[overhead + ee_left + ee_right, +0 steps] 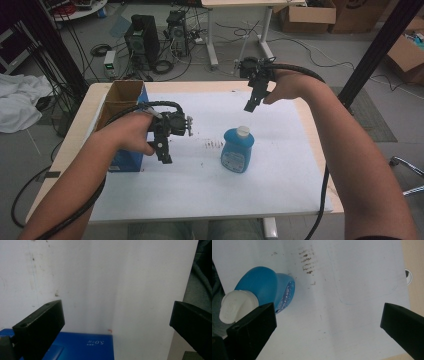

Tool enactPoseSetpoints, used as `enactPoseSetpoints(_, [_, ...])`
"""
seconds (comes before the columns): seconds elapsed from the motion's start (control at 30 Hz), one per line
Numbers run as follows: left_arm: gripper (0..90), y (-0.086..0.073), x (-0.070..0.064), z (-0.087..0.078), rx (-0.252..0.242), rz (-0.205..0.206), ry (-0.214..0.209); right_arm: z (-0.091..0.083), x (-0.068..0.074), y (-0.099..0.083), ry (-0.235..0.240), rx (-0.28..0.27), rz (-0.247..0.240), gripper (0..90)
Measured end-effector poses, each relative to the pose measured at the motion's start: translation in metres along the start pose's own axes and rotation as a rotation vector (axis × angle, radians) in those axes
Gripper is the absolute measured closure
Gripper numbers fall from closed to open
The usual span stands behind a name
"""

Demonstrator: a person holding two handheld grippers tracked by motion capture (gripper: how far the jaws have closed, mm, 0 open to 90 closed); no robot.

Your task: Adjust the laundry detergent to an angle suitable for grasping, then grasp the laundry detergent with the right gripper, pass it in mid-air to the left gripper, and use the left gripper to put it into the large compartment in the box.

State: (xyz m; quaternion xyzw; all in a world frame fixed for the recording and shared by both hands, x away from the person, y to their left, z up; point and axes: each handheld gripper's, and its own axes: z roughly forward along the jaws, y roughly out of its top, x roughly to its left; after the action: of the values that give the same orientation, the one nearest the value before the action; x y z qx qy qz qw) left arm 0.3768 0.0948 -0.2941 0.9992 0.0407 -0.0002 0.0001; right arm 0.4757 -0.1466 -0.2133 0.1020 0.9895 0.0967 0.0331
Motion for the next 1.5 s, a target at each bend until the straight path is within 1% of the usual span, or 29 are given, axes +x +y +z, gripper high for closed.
enactPoseSetpoints(0.23, [0.1,-0.002,0.000,-0.001,-0.009,-0.004,0.000,0.000,-0.002,0.000,0.000,0.007,-0.001,0.1])
enactPoseSetpoints(0.3, [0.1,-0.002,0.000,0.000,-0.004,-0.004,0.000,0.001,-0.002,0.001,-0.001,0.011,0.001,0.1])
enactPoseSetpoints(0.4, [0.1,-0.002,0.000,-0.003,-0.004,0.006,0.002,0.001,-0.002,0.001,0.000,0.002,-0.001,0.1])
enactPoseSetpoints(0.53, [0.1,-0.002,0.000,-0.007,-0.008,0.011,0.011,0.000,-0.004,0.001,-0.001,0.006,0.001,0.1])
enactPoseSetpoints(0.63, [0.1,-0.002,-0.001,-0.010,-0.012,0.018,0.016,0.000,-0.006,0.002,0.001,0.002,0.011,0.1])
enactPoseSetpoints(0.7, [0.1,-0.002,-0.001,-0.011,-0.014,0.022,0.018,-0.001,-0.006,0.003,-0.002,0.006,0.009,0.1])
enactPoseSetpoints(0.73, [0.1,-0.002,-0.001,-0.011,-0.022,0.020,0.019,-0.002,-0.005,0.003,-0.004,0.004,0.010,0.1])
enactPoseSetpoints(0.83, [0.1,-0.004,-0.004,-0.009,-0.025,0.014,0.013,-0.002,-0.003,0.004,-0.006,0.009,0.007,0.2])
enactPoseSetpoints(0.9, [0.1,-0.005,-0.004,-0.009,-0.020,0.015,0.011,-0.003,-0.002,0.004,-0.006,0.003,0.007,0.2])
enactPoseSetpoints(0.97, [0.1,-0.006,-0.005,-0.009,-0.011,0.015,0.014,-0.003,-0.001,0.005,-0.008,0.009,0.004,0.2])
enactPoseSetpoints(1.07, [0.1,-0.007,-0.007,-0.012,-0.016,0.011,0.019,-0.004,0.000,0.005,-0.011,0.015,0.001,0.2])
enactPoseSetpoints(1.2, [0.1,-0.007,-0.010,-0.015,-0.019,0.014,0.024,-0.003,0.002,0.005,-0.012,0.006,0.006,0.2])
enactPoseSetpoints(1.23, [0.1,-0.007,-0.010,-0.015,-0.014,0.016,0.024,-0.002,0.002,0.005,-0.018,0.014,0.004,0.2])
enactPoseSetpoints(1.37, [0.1,-0.006,-0.010,-0.015,-0.020,0.018,0.024,-0.001,0.002,0.004,-0.016,0.019,0.003,0.1])
enactPoseSetpoints(1.43, [0.1,-0.006,-0.009,-0.015,-0.020,0.018,0.025,0.001,0.003,0.003,-0.004,0.001,0.000,0.1])
enactPoseSetpoints(1.47, [0.1,-0.006,-0.009,-0.015,-0.016,0.018,0.026,0.001,0.003,0.003,-0.004,0.001,0.000,0.1])
enactPoseSetpoints(1.5, [0.1,-0.006,-0.009,-0.015,-0.018,0.017,0.025,0.003,0.004,0.003,0.004,-0.013,-0.002,0.0])
